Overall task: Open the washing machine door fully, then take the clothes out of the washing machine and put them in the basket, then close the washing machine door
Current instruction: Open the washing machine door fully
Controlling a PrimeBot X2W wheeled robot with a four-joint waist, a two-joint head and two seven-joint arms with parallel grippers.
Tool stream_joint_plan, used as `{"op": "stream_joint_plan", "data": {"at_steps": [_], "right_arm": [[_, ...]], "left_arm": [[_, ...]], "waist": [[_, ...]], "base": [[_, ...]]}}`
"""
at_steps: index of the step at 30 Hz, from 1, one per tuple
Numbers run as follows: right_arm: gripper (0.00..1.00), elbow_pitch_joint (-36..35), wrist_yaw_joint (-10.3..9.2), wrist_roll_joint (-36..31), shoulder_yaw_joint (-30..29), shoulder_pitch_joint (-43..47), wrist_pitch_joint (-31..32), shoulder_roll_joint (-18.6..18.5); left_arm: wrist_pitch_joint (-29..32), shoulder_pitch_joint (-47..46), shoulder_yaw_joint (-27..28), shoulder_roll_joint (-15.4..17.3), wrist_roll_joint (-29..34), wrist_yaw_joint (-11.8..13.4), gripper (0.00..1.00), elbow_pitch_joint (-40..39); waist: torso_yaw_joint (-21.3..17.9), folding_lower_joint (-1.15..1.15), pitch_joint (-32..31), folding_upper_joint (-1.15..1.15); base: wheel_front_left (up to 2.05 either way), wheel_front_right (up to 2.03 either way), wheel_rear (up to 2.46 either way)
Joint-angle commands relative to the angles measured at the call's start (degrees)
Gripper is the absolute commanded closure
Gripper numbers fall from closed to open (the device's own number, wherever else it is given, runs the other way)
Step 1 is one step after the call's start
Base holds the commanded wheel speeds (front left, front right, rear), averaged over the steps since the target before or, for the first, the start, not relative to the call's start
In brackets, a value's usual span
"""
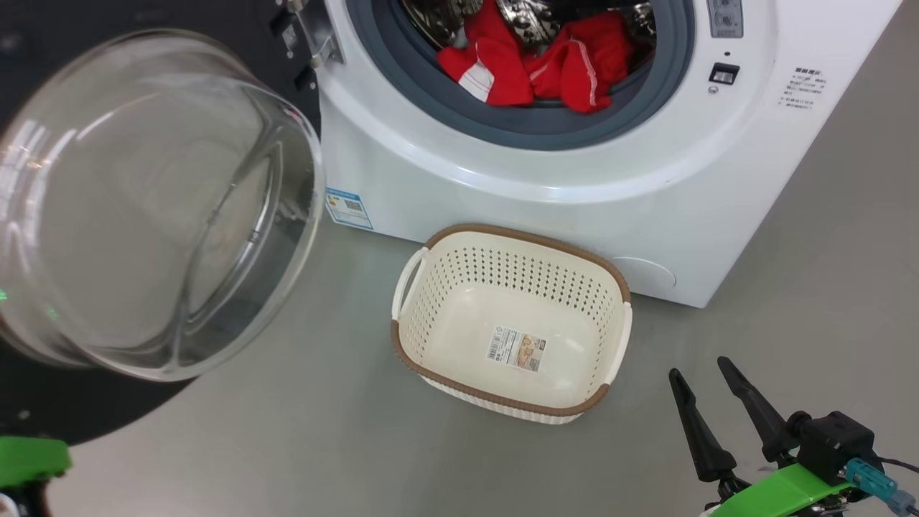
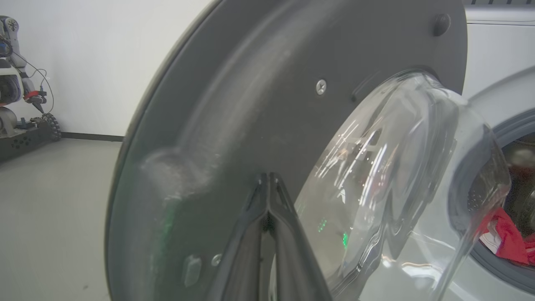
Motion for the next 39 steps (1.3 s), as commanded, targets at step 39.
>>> {"op": "stream_joint_plan", "data": {"at_steps": [39], "right_arm": [[0.0,-0.9,0.43,-0.5,1.4,-2.6,-0.7,0.1]], "left_arm": [[-0.3,3.0,-0.5,2.1,0.7,-2.4,0.69,0.3]], "waist": [[-1.2,0.0,-2.2,0.0]], "base": [[0.0,0.0,0.0]]}}
